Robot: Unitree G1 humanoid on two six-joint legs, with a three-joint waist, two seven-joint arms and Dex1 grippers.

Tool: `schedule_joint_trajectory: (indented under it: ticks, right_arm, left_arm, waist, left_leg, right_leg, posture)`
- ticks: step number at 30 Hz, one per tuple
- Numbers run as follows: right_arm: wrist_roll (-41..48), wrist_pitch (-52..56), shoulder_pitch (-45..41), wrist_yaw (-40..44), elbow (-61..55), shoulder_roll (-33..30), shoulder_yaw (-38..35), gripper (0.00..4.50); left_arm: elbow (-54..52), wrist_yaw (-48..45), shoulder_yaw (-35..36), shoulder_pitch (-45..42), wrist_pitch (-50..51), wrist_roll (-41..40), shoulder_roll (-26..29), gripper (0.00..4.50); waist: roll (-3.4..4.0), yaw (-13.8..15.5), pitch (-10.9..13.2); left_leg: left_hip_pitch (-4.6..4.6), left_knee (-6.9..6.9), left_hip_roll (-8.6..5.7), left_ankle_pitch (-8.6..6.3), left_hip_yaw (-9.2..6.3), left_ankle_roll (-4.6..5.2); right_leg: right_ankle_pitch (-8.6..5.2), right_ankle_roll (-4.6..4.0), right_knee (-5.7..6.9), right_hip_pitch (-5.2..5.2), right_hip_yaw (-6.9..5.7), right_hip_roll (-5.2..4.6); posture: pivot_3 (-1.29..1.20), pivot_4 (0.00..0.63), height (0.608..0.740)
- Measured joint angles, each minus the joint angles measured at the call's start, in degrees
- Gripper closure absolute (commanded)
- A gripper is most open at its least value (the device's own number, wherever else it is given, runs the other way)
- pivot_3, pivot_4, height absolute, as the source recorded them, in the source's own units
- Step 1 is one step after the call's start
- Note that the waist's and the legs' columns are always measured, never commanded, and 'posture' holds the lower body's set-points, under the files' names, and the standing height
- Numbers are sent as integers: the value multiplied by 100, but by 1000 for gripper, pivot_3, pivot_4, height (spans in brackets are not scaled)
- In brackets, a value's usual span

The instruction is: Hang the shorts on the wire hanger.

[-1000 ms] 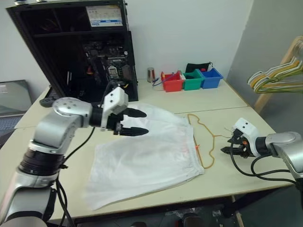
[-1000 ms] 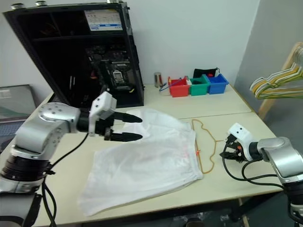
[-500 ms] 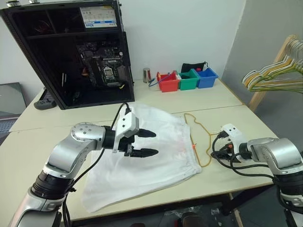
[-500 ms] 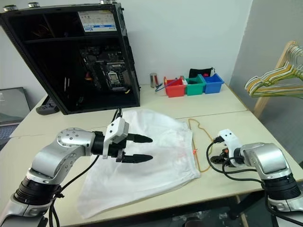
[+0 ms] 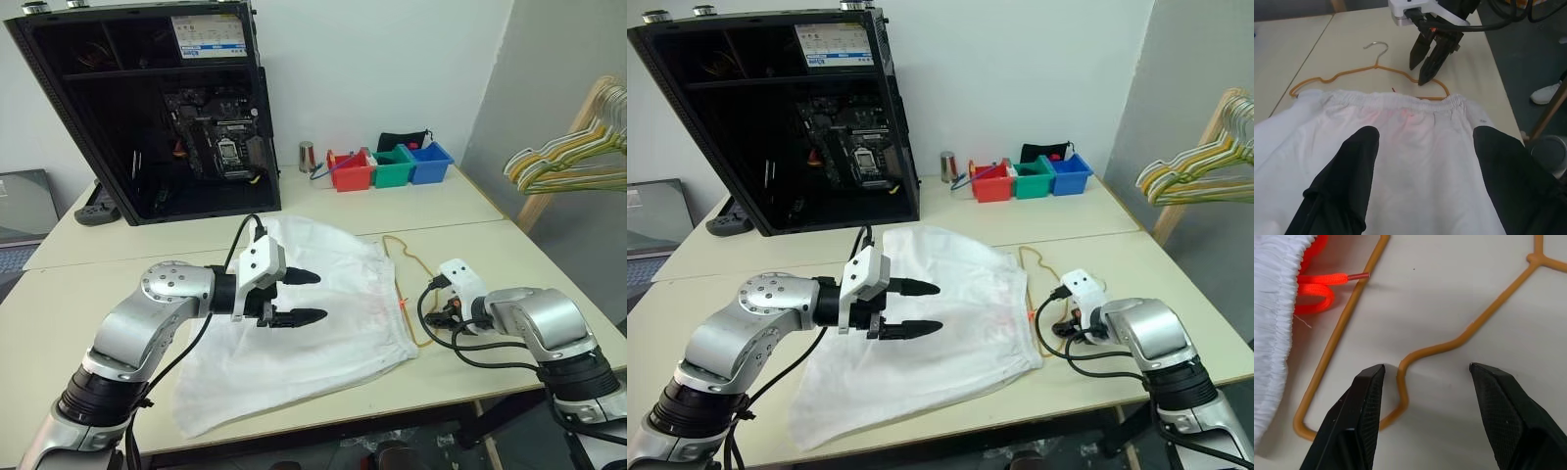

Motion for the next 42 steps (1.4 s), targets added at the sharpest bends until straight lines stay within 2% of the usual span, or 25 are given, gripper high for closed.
schedule_joint_trajectory:
  ticks: [1,6,9,13,20,24,28,32,36,39,42]
  right_arm:
    - [-26,-43,9,-14,-6,-5,40,2014]
    - [-92,-210,235,-55,-277,-60,170,3001]
    - [-59,-122,358,-80,-336,-20,57,3757]
    - [-2,142,473,-202,-349,96,-280,4492]
    - [82,586,593,-489,-253,363,-1001,4492]
    - [-12,286,736,-630,-178,-91,-1077,4492]
    - [-343,46,819,-929,182,-575,-1414,4492]
    - [-647,-1084,941,-615,60,-1442,-1226,4492]
    - [-1350,-3740,1249,79,-28,-2334,-379,4492]
    - [-1872,-5273,1326,311,302,-2563,24,4492]
    - [-2300,-6273,1296,383,765,-2628,212,4492]
  left_arm:
    - [-1,7,11,1,10,-1,0,1103]
    - [-13,22,100,7,48,-20,62,1103]
    - [-14,27,124,30,49,-22,64,1103]
    - [-12,34,146,30,48,-21,68,1103]
    - [160,5,108,-154,-97,44,41,1103]
    - [338,-11,18,-236,-206,103,-2,1103]
    - [546,-21,-44,-353,-337,167,-65,1103]
    - [850,-110,-81,-659,-449,220,-112,1103]
    - [1492,-261,-27,-1380,-398,197,-141,1103]
    - [2010,-346,79,-1948,-209,93,-144,1103]
    - [2476,-464,264,-2507,69,-63,-115,1103]
  waist:
    - [-1,0,-1]
    - [-13,42,-10]
    - [-25,121,-18]
    - [-44,177,-32]
    - [-58,335,-43]
    - [-16,350,-18]
    - [4,292,-5]
    - [27,108,-8]
    - [28,-104,-6]
    - [21,-237,-1]
    - [19,-308,1]
  left_leg:
    - [0,1,0,0,1,0]
    - [3,-1,0,0,-2,0]
    - [9,0,0,0,-1,0]
    - [13,2,-2,0,-3,0]
    - [38,2,-9,-1,-4,1]
    - [76,-7,-13,-9,0,15]
    - [49,-8,-15,-11,19,19]
    - [-9,-8,-5,-10,17,17]
    - [-12,-11,-3,-11,22,17]
    - [-10,-5,-9,-11,25,18]
    - [-9,0,-9,-10,22,18]
  right_leg:
    - [0,0,0,0,-1,0]
    - [0,0,-1,3,-3,1]
    - [0,0,-2,11,-5,2]
    - [0,0,-5,19,-7,2]
    - [1,2,-21,53,-11,2]
    - [5,12,-71,90,-13,1]
    - [11,22,-77,81,0,-2]
    - [12,21,-75,19,0,-5]
    - [11,24,-82,18,-5,-4]
    - [15,32,-85,26,-2,-4]
    - [17,34,-82,27,-2,-4]
  posture:
    - [-88,4,740]
    - [-90,5,740]
    - [-91,5,740]
    - [-111,1,740]
    - [-155,0,740]
    - [-176,0,740]
    - [-209,0,740]
    - [-225,0,740]
    - [-224,0,740]
    - [-221,0,740]
    - [-187,0,740]
